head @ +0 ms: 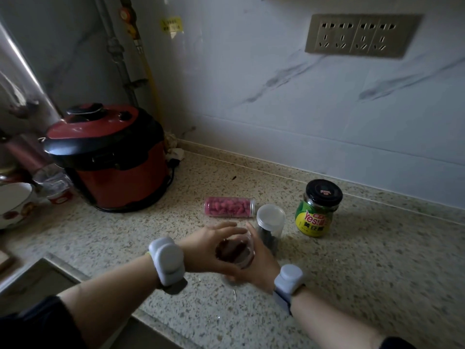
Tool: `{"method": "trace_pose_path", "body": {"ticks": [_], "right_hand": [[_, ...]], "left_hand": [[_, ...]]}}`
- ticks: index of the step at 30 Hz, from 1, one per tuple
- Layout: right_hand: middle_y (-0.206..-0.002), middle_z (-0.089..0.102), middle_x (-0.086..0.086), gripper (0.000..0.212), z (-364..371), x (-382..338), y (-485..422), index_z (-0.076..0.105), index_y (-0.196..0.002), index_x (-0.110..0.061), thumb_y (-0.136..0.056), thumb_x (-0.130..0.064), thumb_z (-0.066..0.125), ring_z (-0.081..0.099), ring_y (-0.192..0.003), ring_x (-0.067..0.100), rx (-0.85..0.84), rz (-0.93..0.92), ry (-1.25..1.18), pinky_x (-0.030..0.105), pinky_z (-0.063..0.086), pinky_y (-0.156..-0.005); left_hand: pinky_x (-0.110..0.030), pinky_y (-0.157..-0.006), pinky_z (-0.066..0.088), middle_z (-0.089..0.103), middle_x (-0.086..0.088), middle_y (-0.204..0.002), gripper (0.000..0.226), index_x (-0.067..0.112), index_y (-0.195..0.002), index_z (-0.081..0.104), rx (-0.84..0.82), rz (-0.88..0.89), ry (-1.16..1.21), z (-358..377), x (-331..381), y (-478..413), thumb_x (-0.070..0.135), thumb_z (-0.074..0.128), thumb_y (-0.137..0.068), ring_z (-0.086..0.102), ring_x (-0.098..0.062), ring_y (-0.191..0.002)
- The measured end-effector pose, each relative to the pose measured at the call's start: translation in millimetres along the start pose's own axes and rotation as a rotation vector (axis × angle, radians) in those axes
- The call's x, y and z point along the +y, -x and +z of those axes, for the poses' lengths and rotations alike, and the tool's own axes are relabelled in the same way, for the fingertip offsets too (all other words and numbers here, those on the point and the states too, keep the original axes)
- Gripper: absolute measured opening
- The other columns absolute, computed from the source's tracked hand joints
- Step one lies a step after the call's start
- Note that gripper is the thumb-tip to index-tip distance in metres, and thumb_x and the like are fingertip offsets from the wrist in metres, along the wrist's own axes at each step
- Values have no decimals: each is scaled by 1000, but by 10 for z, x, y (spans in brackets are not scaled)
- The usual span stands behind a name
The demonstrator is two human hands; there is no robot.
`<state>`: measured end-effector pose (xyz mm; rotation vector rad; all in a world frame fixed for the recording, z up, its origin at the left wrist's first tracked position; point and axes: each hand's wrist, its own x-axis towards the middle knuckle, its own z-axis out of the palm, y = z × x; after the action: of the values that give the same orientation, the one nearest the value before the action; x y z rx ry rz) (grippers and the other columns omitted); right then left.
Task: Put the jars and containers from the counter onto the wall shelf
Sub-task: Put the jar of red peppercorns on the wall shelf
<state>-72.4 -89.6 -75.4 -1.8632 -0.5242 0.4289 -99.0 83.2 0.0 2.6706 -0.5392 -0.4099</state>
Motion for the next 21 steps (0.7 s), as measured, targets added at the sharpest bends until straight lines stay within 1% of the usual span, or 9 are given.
{"method": "trace_pose_path", "body": {"ticks": [3,4,6,10,13,16,18,20,21], "right_hand": [[-99,47,-25,86,93,-101,-13,38,-126,-10,-55,-44,73,56,-101,-3,50,-41,66,5,39,-79],[-97,49,-24,81,96,-119,1,41,-123,-15,-55,-47,70,55,-99,-7,65,-52,78,9,40,-79],[-98,54,-23,76,73,-138,28,37,-119,-35,-54,-47,74,53,-97,-18,100,-73,72,5,41,-78],[-101,56,-23,75,32,-203,4,36,-112,-45,-53,-34,81,51,-98,-22,139,-75,73,-1,39,-76],[-113,58,-9,72,28,-229,13,40,-114,-39,-57,-22,81,56,-104,-2,198,-58,44,12,43,-84],[-122,55,10,69,119,-282,4,41,-124,-17,-64,-16,75,52,-103,11,211,-83,37,24,45,-88],[-111,59,-2,72,128,-324,-27,44,-117,-24,-53,-28,78,55,-100,6,201,-32,-14,20,46,-87],[-101,56,-15,77,96,-351,-53,43,-113,-33,-46,-33,83,56,-96,1,163,-30,92,11,41,-81],[-101,56,-15,79,76,-348,-58,42,-113,-34,-48,-31,85,56,-98,2,132,-46,119,11,41,-81]], "left_hand": [[-30,-105,36,31,11,-146,94,37,-138,22,180,-32,-103,224,144,-90,75,57,-59,30,-11,-131],[-30,-104,37,32,11,-145,93,35,-139,23,205,-20,-118,242,144,-103,73,58,-61,30,-11,-131],[-28,-107,34,31,9,-147,87,30,-140,25,171,57,-68,197,82,-105,64,61,-68,29,-9,-133],[-30,-111,30,16,4,-152,88,26,-142,21,127,100,52,78,-17,-59,51,67,-71,20,-10,-137],[-38,-107,37,29,0,-144,86,27,-140,25,296,-36,47,170,80,-75,56,63,-68,31,-16,-130],[-34,-99,41,41,3,-136,84,29,-133,35,480,-143,-33,233,238,-107,70,54,-62,37,-17,-124],[-30,-93,44,51,5,-127,76,28,-125,44,557,-80,-46,164,228,-103,68,58,-63,45,-15,-115],[-35,-92,48,56,1,-123,66,21,-120,51,492,115,-41,52,151,-52,56,65,-67,51,-17,-110],[-35,-93,47,56,-1,-124,65,18,-121,51,430,203,-52,12,104,-13,53,66,-69,53,-17,-111]]}}
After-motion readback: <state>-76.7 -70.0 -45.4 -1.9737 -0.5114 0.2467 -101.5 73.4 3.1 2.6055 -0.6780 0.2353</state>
